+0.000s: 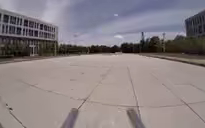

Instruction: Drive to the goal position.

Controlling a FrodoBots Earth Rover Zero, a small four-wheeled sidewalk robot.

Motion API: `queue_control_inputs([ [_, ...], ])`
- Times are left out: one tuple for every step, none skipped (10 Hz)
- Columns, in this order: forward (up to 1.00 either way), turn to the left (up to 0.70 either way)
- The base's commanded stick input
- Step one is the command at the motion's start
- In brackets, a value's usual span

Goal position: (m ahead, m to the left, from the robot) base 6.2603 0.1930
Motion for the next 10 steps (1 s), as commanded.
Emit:
queue_control_inputs([
  [0.5,0.0],
  [0.5,0.0],
  [0.5,0.0],
  [0.5,0.0],
  [0.5,0.0],
  [0.5,0.0],
  [0.5,0.0],
  [0.5,0.0],
  [0.5,0.0],
  [0.5,0.0],
])
